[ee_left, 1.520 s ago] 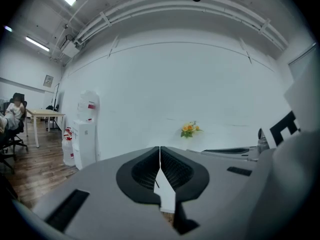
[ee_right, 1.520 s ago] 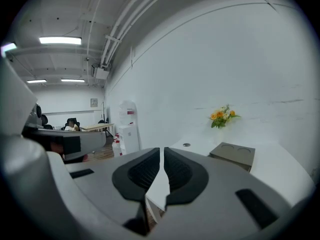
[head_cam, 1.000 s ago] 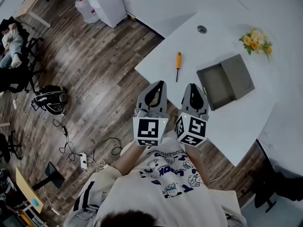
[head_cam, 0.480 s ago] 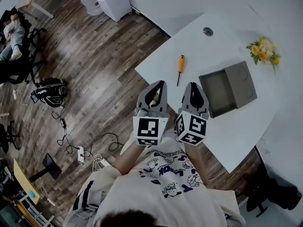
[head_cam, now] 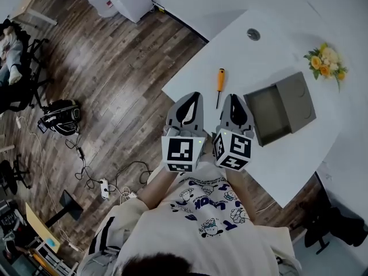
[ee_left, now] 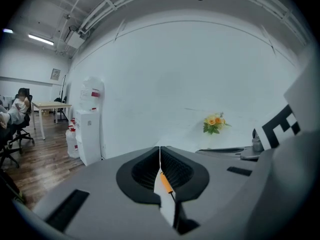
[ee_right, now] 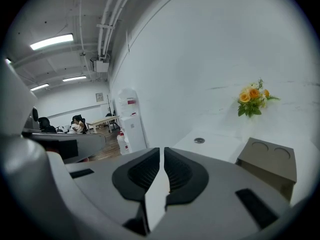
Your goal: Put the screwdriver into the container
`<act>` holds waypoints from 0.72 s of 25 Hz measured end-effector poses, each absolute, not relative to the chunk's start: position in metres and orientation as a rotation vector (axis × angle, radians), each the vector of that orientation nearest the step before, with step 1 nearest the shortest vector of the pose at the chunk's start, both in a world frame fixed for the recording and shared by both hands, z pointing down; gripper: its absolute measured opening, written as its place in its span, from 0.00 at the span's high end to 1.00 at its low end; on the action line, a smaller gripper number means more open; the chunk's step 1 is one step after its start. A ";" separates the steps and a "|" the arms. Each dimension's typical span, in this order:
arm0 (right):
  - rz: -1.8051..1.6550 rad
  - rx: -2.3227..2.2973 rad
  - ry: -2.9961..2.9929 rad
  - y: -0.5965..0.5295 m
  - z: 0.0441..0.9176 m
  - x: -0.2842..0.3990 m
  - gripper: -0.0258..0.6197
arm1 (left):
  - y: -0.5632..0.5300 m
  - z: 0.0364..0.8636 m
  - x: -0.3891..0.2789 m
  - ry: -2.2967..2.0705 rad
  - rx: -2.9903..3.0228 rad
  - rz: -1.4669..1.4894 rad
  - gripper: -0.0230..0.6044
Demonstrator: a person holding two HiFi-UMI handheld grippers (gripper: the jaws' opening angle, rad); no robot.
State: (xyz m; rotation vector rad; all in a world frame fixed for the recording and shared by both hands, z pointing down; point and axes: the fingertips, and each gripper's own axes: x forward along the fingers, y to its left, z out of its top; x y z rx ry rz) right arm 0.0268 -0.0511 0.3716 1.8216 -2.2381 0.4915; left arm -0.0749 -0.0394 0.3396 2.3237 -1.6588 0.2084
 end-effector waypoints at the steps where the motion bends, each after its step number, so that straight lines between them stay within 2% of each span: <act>1: 0.495 1.825 -2.230 -0.056 0.373 0.027 0.89 | -0.044 0.341 -0.075 -1.649 2.326 0.215 0.94; 18: 0.631 1.803 -2.073 -0.105 0.426 0.023 0.89 | -0.105 0.394 -0.081 -1.512 2.272 0.341 0.94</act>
